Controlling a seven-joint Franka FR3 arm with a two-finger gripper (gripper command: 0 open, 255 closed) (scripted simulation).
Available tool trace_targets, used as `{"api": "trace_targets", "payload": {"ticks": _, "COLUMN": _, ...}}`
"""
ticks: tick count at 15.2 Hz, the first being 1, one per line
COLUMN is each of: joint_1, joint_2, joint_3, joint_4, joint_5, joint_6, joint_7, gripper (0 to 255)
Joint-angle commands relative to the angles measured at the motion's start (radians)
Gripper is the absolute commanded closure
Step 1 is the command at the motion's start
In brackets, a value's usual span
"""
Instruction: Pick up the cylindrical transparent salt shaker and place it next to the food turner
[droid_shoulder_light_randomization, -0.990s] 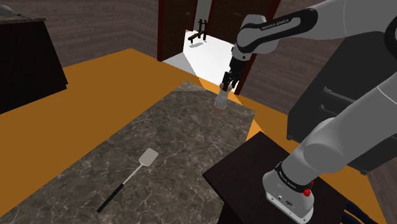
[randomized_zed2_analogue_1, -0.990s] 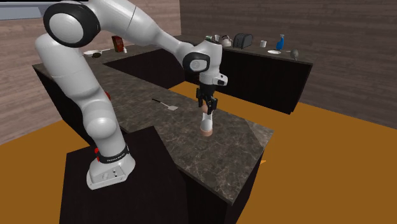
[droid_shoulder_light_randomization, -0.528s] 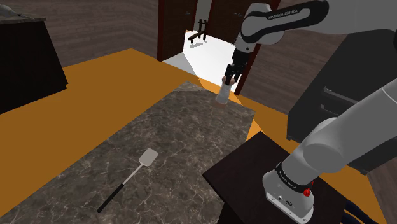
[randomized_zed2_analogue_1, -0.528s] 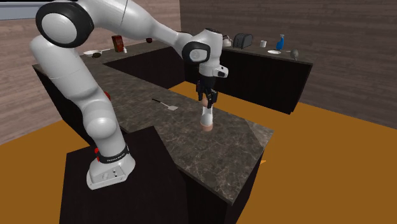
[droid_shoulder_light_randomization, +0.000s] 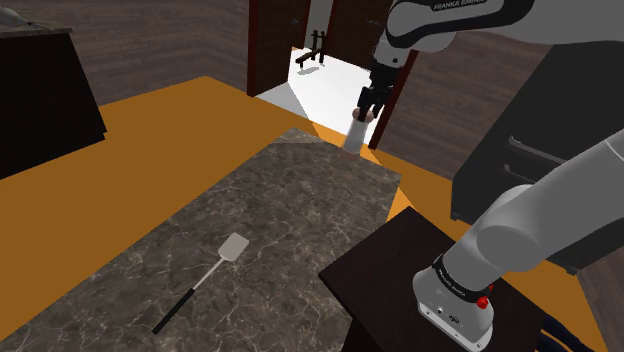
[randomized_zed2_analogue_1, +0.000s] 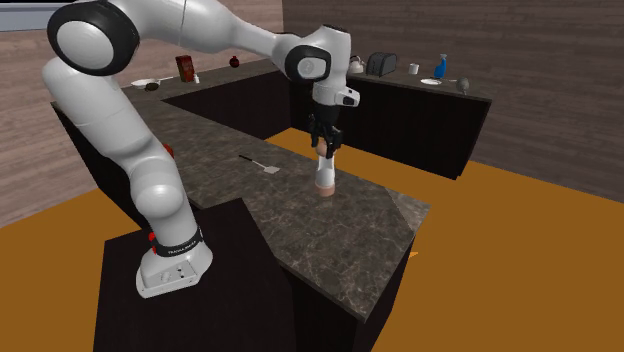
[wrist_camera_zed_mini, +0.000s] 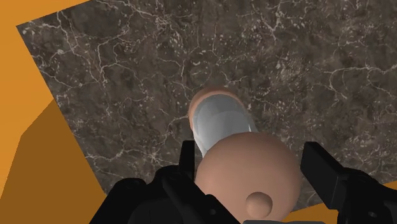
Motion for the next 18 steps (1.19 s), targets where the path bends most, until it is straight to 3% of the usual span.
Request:
{"api": "trace_targets", "payload": {"ticks": 1, "joint_1": -0.001, "joint_2": -0.004, "joint_3": -0.001, "joint_4": 0.022, "joint_5": -0.001, "joint_6": -0.026, "joint_7": 0.000, "gripper": 255}}
{"api": "trace_targets", "payload": {"ticks": 16, "joint_1": 0.001, "joint_2": -0.016, "joint_3": 0.003, "joint_4": 0.212, "joint_5": -0.003, "joint_6": -0.228, "joint_7": 0.012, "gripper": 255}}
{"api": "trace_targets", "payload": {"ticks": 18, "joint_1": 0.010, "joint_2": -0.010, "joint_3": 0.017, "joint_4": 0.213, "joint_5": 0.002, "joint_6": -0.222, "joint_7": 0.034, "gripper": 255}}
